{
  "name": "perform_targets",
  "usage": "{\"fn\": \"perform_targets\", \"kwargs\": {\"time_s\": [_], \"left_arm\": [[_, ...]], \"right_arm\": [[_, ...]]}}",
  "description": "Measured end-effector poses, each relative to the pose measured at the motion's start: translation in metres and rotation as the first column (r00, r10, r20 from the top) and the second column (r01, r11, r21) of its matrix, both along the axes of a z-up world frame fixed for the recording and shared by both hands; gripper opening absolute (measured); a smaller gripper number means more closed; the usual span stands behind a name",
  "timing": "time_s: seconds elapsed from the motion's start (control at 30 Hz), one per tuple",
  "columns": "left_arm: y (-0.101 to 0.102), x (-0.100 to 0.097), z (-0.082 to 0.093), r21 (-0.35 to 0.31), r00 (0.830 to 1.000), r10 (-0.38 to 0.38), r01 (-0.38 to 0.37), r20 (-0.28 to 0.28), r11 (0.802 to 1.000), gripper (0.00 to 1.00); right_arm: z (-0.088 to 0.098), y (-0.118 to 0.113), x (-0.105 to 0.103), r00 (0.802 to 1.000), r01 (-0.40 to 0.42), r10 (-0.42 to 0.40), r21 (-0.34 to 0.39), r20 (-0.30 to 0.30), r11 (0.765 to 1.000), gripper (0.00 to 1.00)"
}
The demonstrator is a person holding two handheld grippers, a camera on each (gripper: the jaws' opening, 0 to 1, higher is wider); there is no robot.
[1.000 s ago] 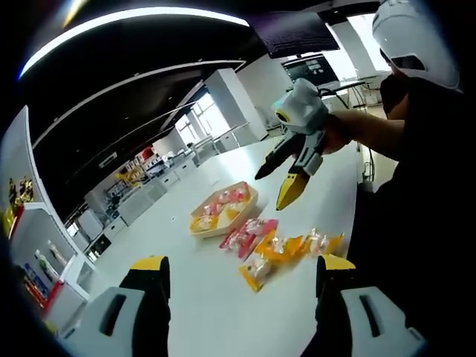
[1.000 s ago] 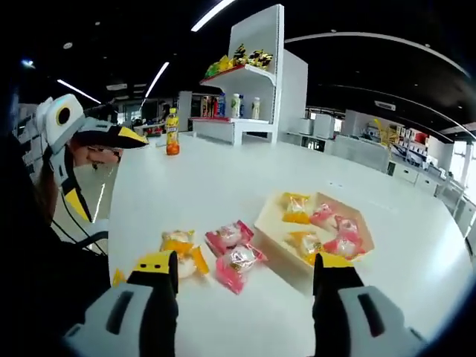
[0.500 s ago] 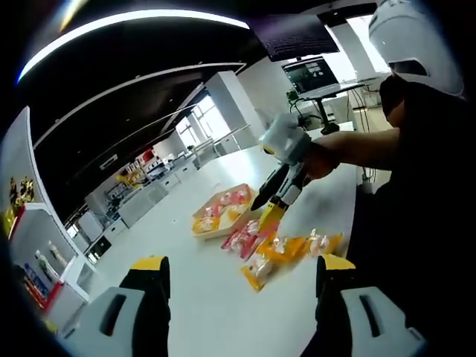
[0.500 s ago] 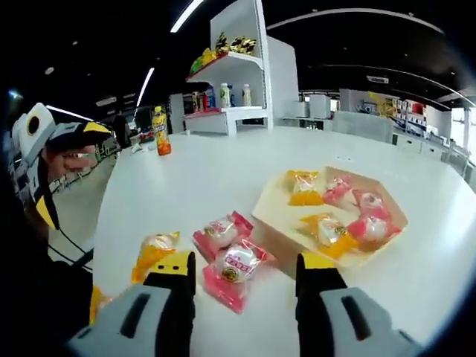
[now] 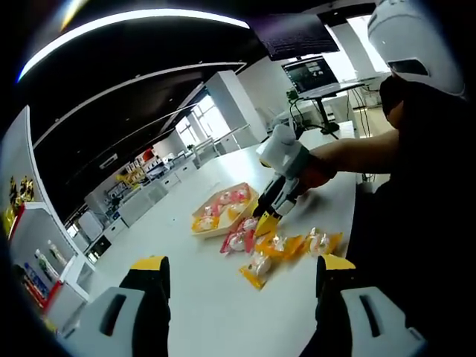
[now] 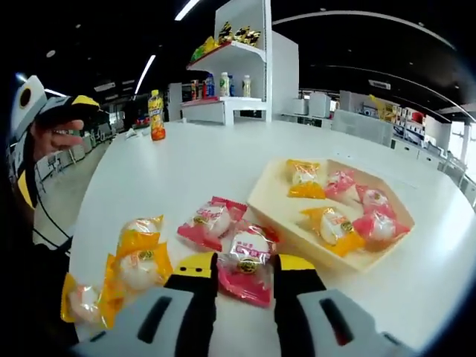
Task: Pick up the marshmallows scattered on the table and place them into the bowl on the table
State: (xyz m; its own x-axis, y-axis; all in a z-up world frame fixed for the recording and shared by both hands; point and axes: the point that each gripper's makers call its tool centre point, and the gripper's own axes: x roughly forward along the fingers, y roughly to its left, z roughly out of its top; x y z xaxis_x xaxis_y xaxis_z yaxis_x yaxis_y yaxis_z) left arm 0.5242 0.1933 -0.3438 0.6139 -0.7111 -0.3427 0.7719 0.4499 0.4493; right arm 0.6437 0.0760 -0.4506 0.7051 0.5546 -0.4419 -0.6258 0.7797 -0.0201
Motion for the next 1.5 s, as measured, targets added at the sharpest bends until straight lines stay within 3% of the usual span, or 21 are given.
{"fn": "perform_targets", "kwargs": {"time_s": [0.2,1.0,1.37,1.5], "left_arm": [[-0.002,0.000,-0.001,0.005,1.000,-0.002,0.002,-0.001,1.000,0.79],[0.001,-0.002,0.005,0.003,1.000,0.001,-0.001,0.011,1.000,0.79],[0.002,-0.003,0.005,0.006,1.000,0.000,0.000,0.011,1.000,0.79],[0.002,-0.004,0.005,0.007,1.000,0.001,-0.001,0.013,1.000,0.79]], "right_arm": [[0.003,-0.003,-0.002,1.000,0.000,0.001,-0.004,0.030,1.000,0.20],[0.006,-0.018,-0.005,0.999,0.029,-0.030,0.047,0.022,0.998,0.16],[0.025,-0.038,-0.018,0.997,0.047,-0.051,0.072,0.053,0.996,0.16],[0.041,-0.051,-0.032,0.995,0.058,-0.065,0.095,0.071,0.994,0.16]]}}
